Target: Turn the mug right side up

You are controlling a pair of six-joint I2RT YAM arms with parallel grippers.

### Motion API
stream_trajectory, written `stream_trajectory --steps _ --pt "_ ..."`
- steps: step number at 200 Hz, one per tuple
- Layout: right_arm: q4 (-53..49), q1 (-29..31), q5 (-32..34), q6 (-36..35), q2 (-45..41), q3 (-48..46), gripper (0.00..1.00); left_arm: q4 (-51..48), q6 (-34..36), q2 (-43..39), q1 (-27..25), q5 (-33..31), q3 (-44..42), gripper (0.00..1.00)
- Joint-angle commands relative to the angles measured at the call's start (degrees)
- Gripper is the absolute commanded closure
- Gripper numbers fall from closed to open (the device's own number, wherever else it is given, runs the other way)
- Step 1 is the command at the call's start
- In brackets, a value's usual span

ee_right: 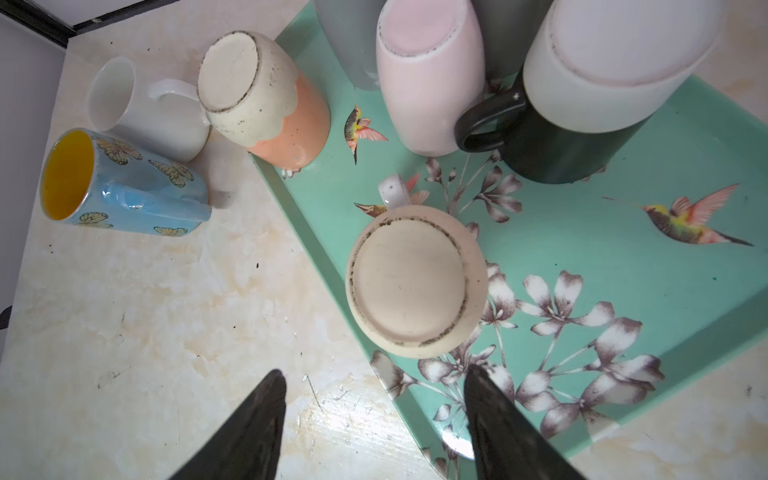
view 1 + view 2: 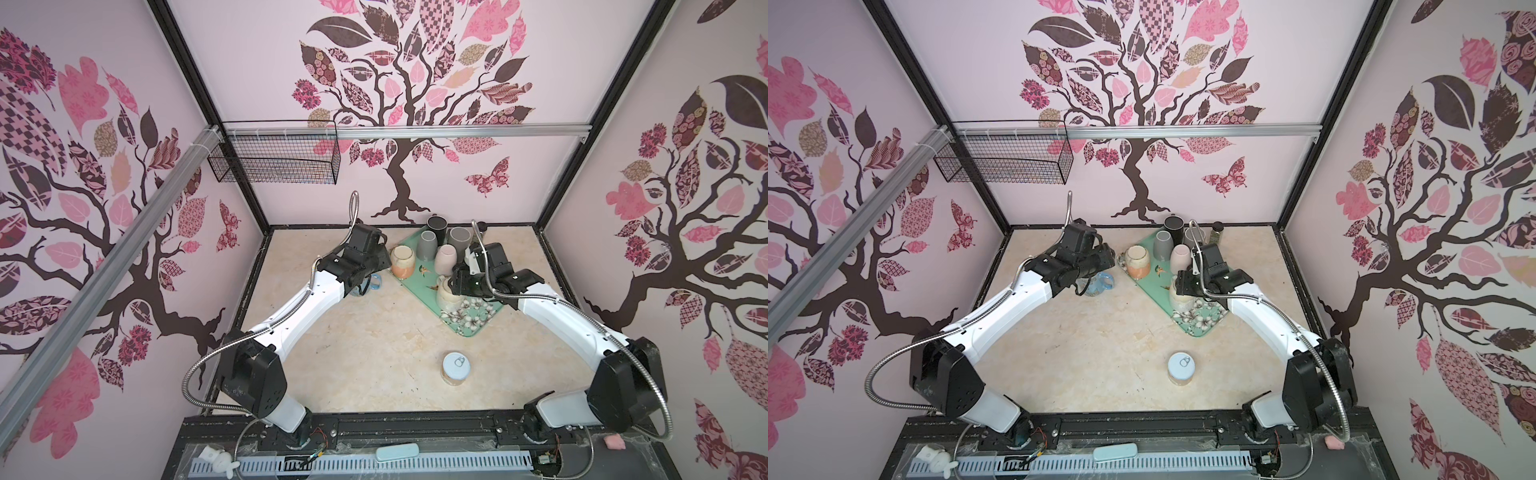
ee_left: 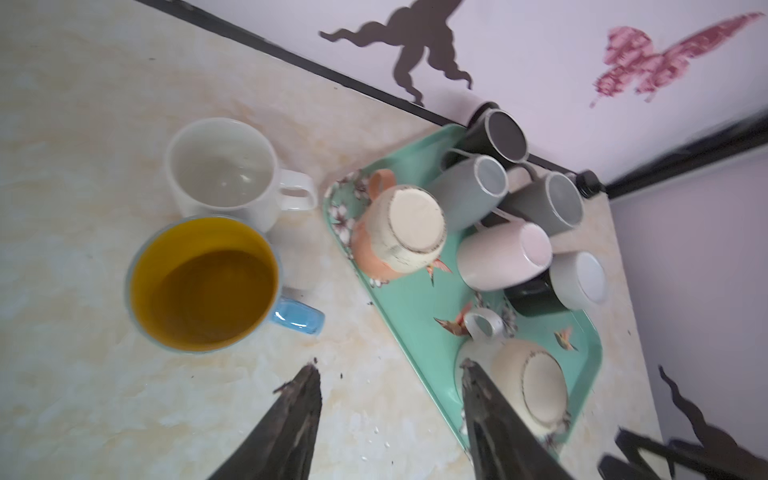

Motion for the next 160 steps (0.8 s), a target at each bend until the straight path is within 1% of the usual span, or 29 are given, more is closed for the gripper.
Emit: stream_trajectory --steps 1,10,25,38,51,74,81,90,104,135,160 --pt "-2.25 -1.82 2.12 -1.58 1.13 2.17 0.32 6.05 5.7 -1.37 -0.59 14.04 -6.35 0.46" --pt "-1.74 -3.53 0.3 -1.38 1.32 2.33 0.38 8.22 5.9 -1.9 -1.77 16.0 -8.2 0.47" --pt "-0.73 -6.58 -2.84 -0.4 2.09 2.72 0.46 9.0 7.13 -1.48 -4.71 16.19 -9.06 0.48" --pt "-0.98 -7.8 -3.59 0.12 3.35 3.7 0.47 8.33 7.36 0.28 -6.91 15.83 -7.95 0.47" --pt "-1.98 -8.06 -3.07 0.0 4.79 4.81 0.46 7.01 7.52 3.31 -7.89 17.15 -5.69 0.47" --pt "-0.74 -8.83 -2.45 -0.23 6.23 3.48 0.45 5.73 8.53 9.25 -8.42 23.05 -1.41 0.48" --pt "0.44 -9.61 -3.37 -0.18 6.52 2.76 0.48 5.41 9.15 10.89 -8.84 24.15 -0.26 0.48" --pt "2.27 -11.2 -7.26 0.37 7.43 2.16 0.56 4.6 10.31 12.92 -9.41 24.94 1.09 0.48" --pt "4.94 -13.84 -13.41 2.07 9.18 1.86 0.65 2.71 11.73 15.81 -10.08 26.48 3.08 0.49" --pt "11.02 -14.28 -17.63 1.14 13.36 3.44 0.73 3.68 12.49 18.57 -12.34 28.86 3.53 0.52" --pt "12.99 -14.28 -23.12 -1.09 18.36 6.14 0.75 4.09 12.57 20.62 -14.45 29.4 4.74 0.52"
